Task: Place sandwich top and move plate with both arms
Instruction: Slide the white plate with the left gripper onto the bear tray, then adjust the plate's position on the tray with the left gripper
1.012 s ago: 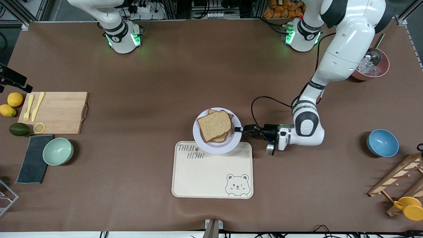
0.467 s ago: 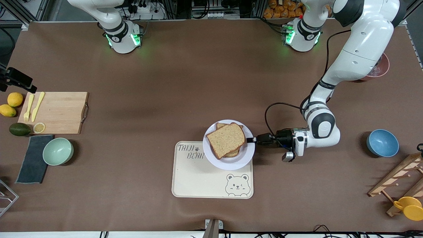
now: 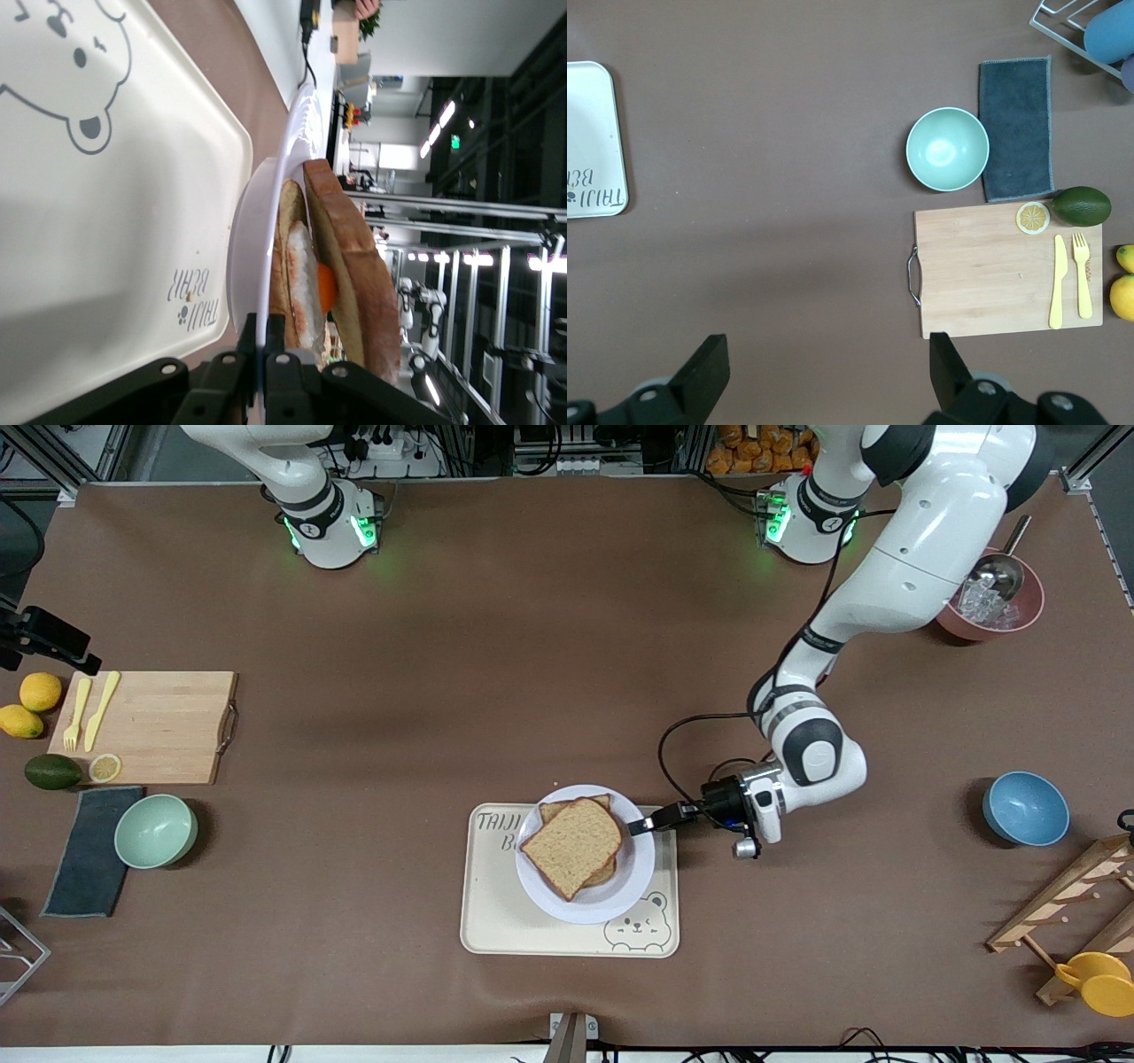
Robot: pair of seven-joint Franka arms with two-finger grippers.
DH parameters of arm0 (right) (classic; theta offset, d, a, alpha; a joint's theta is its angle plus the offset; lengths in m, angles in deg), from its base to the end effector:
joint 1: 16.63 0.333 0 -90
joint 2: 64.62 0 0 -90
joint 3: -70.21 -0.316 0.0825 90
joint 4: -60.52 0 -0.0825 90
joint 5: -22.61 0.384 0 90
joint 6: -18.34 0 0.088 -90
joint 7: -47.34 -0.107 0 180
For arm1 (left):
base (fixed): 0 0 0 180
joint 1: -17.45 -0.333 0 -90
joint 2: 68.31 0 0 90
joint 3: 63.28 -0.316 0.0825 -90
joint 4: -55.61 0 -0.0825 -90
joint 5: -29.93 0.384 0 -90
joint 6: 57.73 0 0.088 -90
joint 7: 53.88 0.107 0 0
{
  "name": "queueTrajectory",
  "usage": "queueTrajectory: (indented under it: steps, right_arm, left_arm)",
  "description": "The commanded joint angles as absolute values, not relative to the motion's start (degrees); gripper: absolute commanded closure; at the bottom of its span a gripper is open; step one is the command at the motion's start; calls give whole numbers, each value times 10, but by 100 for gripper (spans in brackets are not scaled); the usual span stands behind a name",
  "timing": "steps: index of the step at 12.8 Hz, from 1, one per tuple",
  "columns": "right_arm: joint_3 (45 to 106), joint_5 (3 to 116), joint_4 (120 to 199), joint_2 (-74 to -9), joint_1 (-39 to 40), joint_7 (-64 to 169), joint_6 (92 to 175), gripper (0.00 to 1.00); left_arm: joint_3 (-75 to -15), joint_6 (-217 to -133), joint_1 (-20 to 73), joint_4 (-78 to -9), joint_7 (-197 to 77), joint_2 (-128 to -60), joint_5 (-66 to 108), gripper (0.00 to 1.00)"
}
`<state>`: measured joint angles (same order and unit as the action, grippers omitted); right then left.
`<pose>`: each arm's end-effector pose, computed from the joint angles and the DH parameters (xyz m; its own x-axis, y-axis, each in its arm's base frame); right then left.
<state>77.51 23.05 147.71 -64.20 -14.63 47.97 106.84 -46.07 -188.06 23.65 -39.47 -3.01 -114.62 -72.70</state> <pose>0.5524 -0.0501 0.6412 0.9966 -0.0812 0.0157 -0.0811 -0.9967 -0.0066 0.6294 -0.2726 0.1647 0.9574 0.2817 -0.0634 0.1219 -0.1952 0.9732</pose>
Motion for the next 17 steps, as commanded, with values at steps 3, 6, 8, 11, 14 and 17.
queueTrajectory:
  steps: [3,6,8,11,14,17]
  right_arm:
    - [765,218,1492,-652,-154,470,1073,0]
    - [766,218,1492,-653,-156,470,1071,0]
    - [766,218,1492,-652,-156,470,1071,0]
    - [766,218,1492,-652,-156,470,1073,0]
    - [768,218,1493,-652,-157,471,1073,0]
    - [768,218,1493,-651,-160,472,1073,0]
  left_arm:
    - [-461,-1882,245,-364,80,-1196,-818,100]
    - [-463,-1882,264,-337,137,-1231,-863,100]
    - [-463,-1882,264,-335,146,-1236,-862,100]
    - [-496,-1890,296,-333,163,-1240,-862,100]
    - [-518,-1891,314,-331,163,-1240,-862,100]
    - [-518,-1891,307,-332,161,-1239,-863,40]
